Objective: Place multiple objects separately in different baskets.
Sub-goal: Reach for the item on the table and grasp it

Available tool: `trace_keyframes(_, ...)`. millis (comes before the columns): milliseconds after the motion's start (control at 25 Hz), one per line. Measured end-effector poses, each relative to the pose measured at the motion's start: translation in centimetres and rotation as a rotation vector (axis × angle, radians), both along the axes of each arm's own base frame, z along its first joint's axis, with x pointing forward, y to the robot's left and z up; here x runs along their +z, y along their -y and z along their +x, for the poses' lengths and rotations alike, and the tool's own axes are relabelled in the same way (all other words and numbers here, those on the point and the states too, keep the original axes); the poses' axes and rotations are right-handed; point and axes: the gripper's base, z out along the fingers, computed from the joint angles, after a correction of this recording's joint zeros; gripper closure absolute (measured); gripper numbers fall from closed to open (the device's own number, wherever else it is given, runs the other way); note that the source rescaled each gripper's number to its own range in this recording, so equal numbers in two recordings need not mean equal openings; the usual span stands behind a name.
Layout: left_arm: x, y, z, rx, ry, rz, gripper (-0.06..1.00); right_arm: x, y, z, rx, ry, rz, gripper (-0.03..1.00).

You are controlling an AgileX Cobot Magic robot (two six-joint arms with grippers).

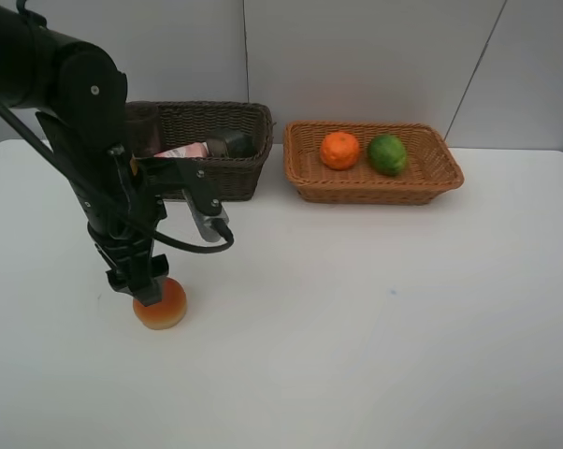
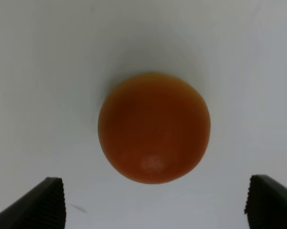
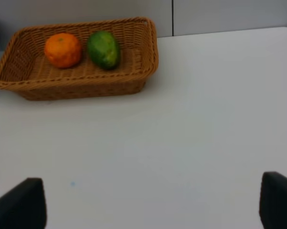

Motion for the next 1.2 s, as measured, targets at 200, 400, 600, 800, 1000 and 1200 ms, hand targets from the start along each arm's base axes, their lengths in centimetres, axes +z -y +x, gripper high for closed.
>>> trace_keyframes(200,0.0,0.0,0.1,-0.079,0.008,-0.003,-0.04,0.0,0.0,0.0,0.0,0.0,0.0,0.0)
trace_keyframes(400,-0.4,0.1,0.2,-0.157,-0.001,0.001,-0.04,0.0,0.0,0.0,0.0,0.0,0.0,0.0)
trace_keyframes(600,-1.6,0.2,0.4,-0.171,-0.03,0.015,-0.04,0.0,0.0,0.0,0.0,0.0,0.0,0.0)
trace_keyframes(800,-2.2,0.3,0.5,-0.176,-0.03,0.011,-0.04,0.0,0.0,0.0,0.0,0.0,0.0,0.0)
trace_keyframes(1000,-2.9,0.3,0.3,-0.192,-0.053,0.017,-0.04,0.0,0.0,0.0,0.0,0.0,0.0,0.0)
trace_keyframes(1200,-2.9,0.4,0.4,-0.207,-0.041,0.002,-0.04,0.0,0.0,0.0,0.0,0.0,0.0,0.0)
